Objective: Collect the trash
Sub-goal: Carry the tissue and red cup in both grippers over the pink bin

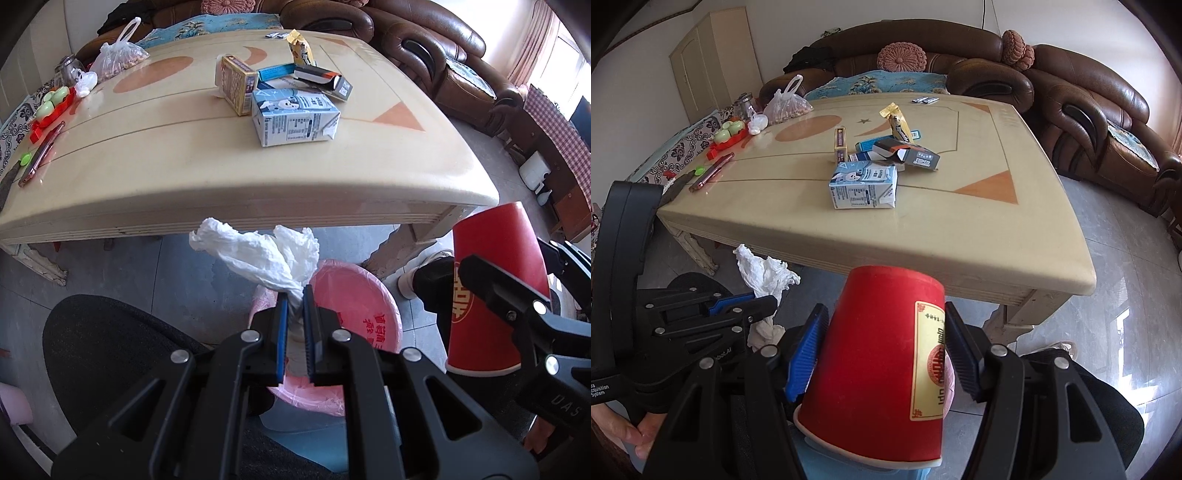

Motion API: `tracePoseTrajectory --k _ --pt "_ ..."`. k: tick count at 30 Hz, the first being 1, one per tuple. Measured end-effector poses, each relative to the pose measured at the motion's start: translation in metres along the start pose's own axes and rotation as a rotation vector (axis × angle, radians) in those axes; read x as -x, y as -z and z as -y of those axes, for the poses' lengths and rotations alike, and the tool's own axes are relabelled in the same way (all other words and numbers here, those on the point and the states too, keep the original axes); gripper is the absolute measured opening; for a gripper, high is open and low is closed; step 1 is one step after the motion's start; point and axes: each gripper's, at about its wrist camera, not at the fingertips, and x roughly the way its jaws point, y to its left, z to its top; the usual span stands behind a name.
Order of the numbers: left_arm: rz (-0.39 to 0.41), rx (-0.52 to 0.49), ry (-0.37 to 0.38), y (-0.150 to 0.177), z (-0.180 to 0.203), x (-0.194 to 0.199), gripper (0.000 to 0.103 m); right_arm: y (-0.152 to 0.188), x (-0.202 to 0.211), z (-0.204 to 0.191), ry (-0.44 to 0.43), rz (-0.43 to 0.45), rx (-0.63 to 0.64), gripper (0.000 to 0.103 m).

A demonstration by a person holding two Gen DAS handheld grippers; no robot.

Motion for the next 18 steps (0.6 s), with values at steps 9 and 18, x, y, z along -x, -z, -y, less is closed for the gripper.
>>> tracePoseTrajectory --k 9,18 --pt "-0.088 0.013 0.007 0.015 -0.002 -0.037 0.009 0.016 -0.030 0.009 -0.001 -0.072 -0.031 0.061" --pt "-0.196 0.024 0.018 0.028 -0.003 -0.080 0.009 0.031 -0.070 0.015 -0.014 -0.160 -0.062 0.061"
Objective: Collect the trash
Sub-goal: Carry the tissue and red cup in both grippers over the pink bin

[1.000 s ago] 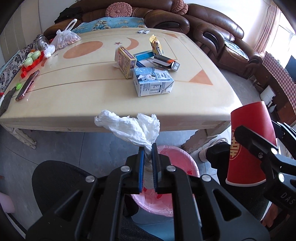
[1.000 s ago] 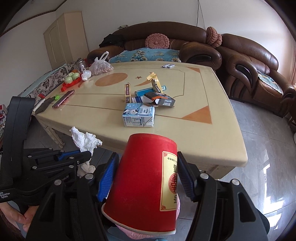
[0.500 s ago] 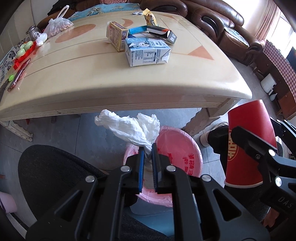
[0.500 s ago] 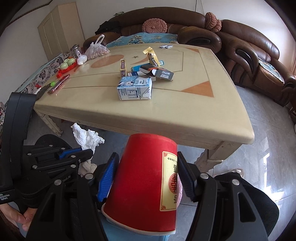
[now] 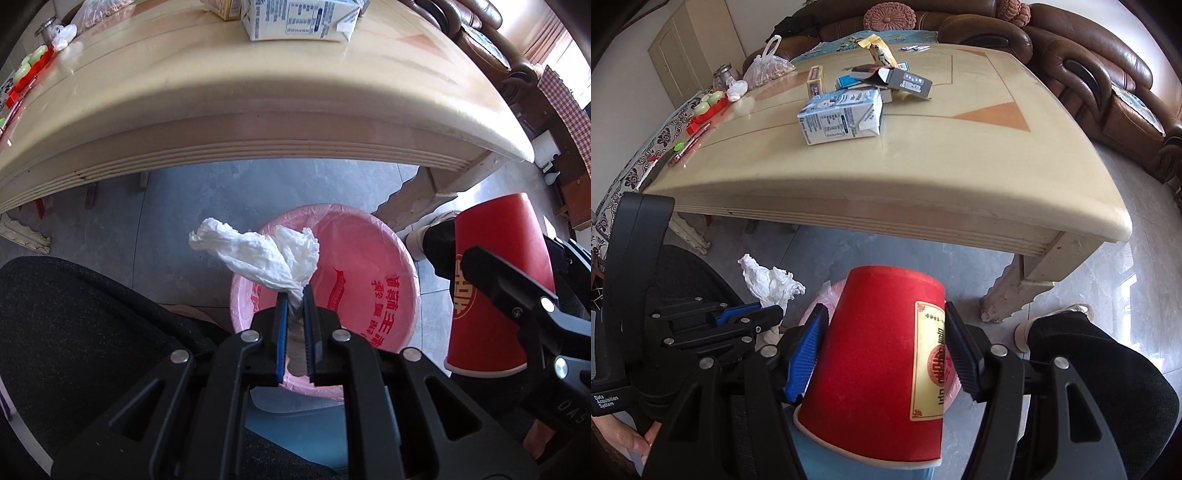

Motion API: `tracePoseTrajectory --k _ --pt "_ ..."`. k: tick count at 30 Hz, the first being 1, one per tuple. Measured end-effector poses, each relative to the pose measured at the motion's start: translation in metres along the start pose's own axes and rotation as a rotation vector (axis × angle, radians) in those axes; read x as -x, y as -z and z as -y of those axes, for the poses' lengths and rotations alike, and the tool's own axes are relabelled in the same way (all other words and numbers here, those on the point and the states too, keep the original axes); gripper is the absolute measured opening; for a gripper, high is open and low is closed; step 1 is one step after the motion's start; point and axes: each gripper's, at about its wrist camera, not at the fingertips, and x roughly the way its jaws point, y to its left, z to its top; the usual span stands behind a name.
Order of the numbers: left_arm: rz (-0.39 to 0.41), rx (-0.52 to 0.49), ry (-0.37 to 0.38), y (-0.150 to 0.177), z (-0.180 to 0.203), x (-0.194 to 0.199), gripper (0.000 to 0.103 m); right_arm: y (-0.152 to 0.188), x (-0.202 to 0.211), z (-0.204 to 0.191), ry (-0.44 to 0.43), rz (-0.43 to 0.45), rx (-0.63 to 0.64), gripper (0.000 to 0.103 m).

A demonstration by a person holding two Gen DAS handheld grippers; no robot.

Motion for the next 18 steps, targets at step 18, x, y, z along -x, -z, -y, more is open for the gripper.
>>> tracePoseTrajectory --k 18 --pt "-0.219 0.034 -0.026 -0.007 -0.012 -0.099 0.009 0.024 -0.105 0.023 0.013 -0.217 -0.056 0.061"
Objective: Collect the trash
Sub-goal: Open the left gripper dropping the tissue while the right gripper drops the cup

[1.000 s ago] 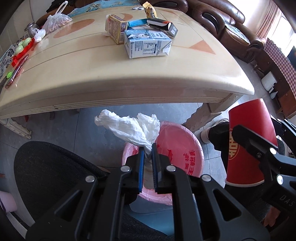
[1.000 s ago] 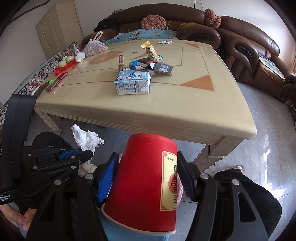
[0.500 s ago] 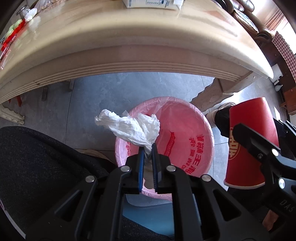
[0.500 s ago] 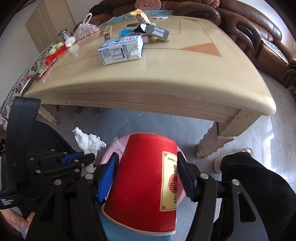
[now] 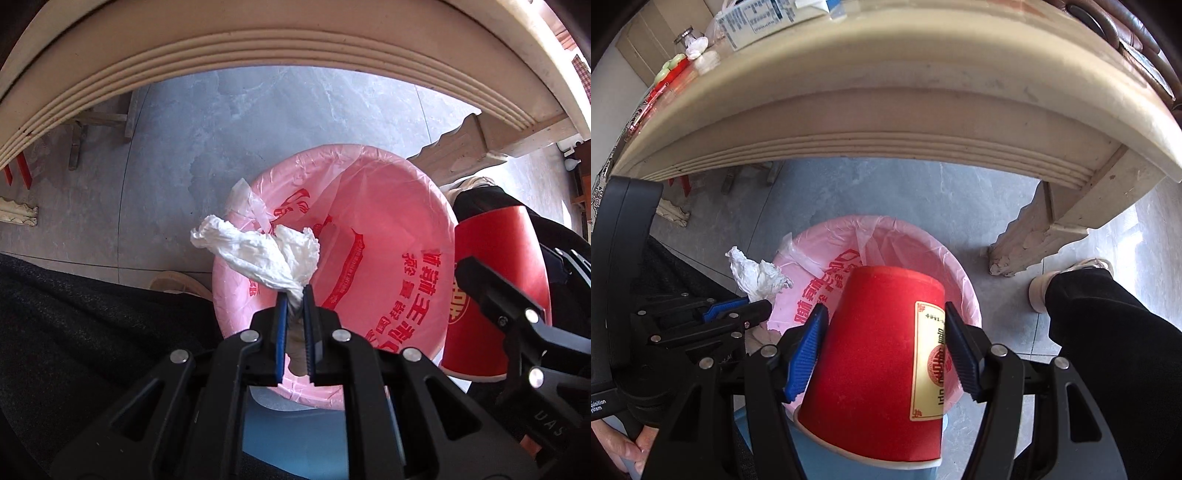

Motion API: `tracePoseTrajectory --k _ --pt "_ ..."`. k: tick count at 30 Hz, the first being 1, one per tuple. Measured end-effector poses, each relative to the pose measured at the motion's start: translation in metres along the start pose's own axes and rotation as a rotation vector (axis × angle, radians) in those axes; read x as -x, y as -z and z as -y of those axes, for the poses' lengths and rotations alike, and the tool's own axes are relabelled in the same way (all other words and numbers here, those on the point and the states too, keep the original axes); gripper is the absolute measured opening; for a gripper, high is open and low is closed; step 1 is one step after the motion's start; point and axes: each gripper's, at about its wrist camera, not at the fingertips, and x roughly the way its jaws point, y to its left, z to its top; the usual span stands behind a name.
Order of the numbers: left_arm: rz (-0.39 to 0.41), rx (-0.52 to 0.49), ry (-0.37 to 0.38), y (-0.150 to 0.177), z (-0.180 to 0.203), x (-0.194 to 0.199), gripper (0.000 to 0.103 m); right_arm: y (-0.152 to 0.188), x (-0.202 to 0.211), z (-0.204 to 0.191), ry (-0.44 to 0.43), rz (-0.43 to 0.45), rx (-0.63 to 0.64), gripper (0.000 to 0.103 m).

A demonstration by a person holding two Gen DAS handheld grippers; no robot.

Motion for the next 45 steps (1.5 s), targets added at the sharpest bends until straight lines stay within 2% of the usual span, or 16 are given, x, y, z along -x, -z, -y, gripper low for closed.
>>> tracePoseTrajectory --k 4,9,16,28,30,32,35,45 --pt "-0.051 0.011 0.001 -0.006 0.000 -0.020 0.009 0.000 -0.025 0.006 0.000 -0.053 -0.014 0.061" --pt "-0.101 0.007 -0.037 -0.010 0.001 -0.042 0.009 -0.001 -0.047 0.016 0.000 -0.102 -0.032 0.062" --pt "-0.182 0.033 -0.028 -0.015 -0.002 -0.067 0.009 0.002 -0.074 0.019 -0.021 -0.174 -0.037 0.062" --pt "-0.216 0.047 -0.027 -0.015 -0.004 -0.077 0.009 0.008 -0.091 0.016 -0.027 -0.219 -0.036 0.062" --pt "-0.219 0.050 -0.032 -0.016 -0.005 -0.079 0.017 0.008 -0.093 0.014 -0.017 -0.224 -0.025 0.063" --pt "-0.220 0.054 -0.046 -0.017 -0.006 -0.078 0.036 0.008 -0.095 0.013 0.006 -0.232 -0.021 0.068" --pt "-0.223 0.069 -0.058 -0.018 -0.010 -0.079 0.053 0.008 -0.095 0.016 0.016 -0.238 -0.032 0.069" --pt "-0.209 0.057 -0.077 -0.018 -0.007 -0.075 0.056 0.008 -0.093 0.020 0.020 -0.233 -0.041 0.069"
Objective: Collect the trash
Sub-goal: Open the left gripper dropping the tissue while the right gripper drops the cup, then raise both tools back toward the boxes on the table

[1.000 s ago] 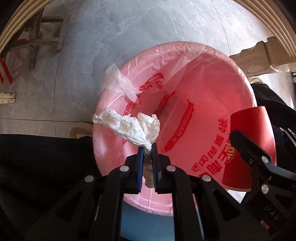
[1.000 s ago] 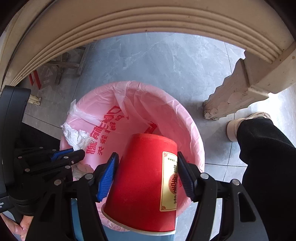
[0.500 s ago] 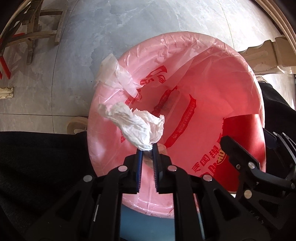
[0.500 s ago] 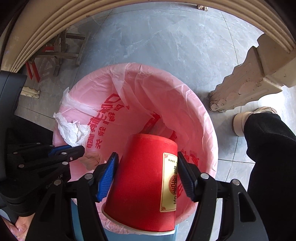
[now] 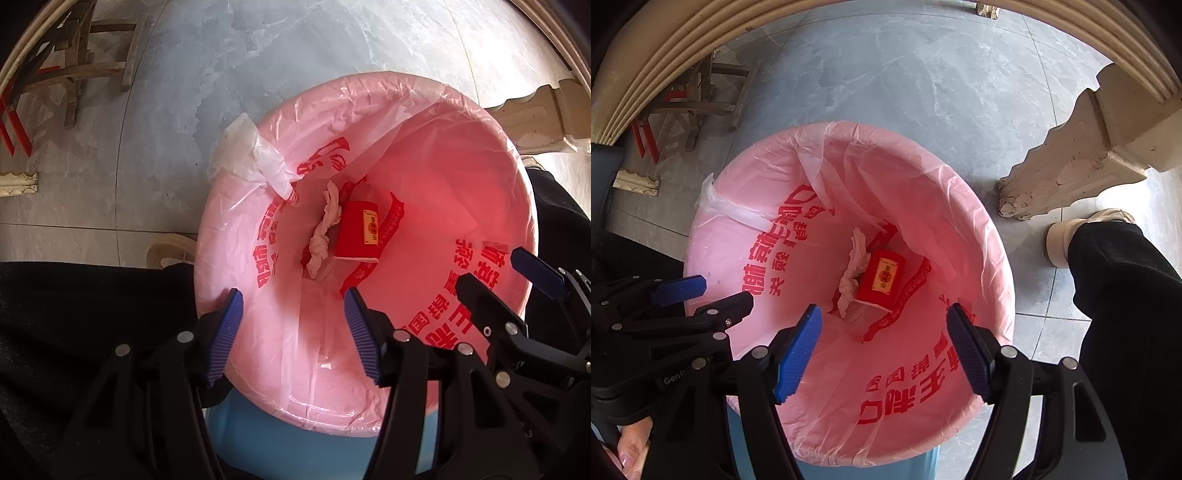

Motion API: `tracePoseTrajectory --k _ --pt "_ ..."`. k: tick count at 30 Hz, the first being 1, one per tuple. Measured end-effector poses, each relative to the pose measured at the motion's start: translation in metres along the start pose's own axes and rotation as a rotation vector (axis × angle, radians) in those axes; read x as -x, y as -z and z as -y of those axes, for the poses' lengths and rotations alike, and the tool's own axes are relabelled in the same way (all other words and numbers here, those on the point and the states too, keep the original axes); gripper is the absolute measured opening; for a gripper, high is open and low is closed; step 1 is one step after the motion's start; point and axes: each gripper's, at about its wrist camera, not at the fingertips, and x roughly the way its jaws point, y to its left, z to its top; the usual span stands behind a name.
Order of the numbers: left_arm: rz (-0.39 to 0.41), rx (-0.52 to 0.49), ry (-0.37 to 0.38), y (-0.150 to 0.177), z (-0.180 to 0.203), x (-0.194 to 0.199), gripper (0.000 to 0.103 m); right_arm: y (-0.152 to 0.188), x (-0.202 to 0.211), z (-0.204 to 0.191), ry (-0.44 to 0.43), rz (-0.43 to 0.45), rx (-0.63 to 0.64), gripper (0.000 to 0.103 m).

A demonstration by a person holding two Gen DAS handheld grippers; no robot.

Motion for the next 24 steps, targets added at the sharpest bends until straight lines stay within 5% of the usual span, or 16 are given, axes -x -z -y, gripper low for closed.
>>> tracePoseTrajectory --k 14,24 --pt "0.038 -0.009 -0.006 0.005 -0.003 0.012 0.057 0.001 0.013 -0.006 0.019 0.028 0.014 0.069" --pt "0.265 -0.050 -0.060 0.035 -0.012 0.105 0.067 0.021 0.097 -0.025 -0.040 0.157 0.083 0.069"
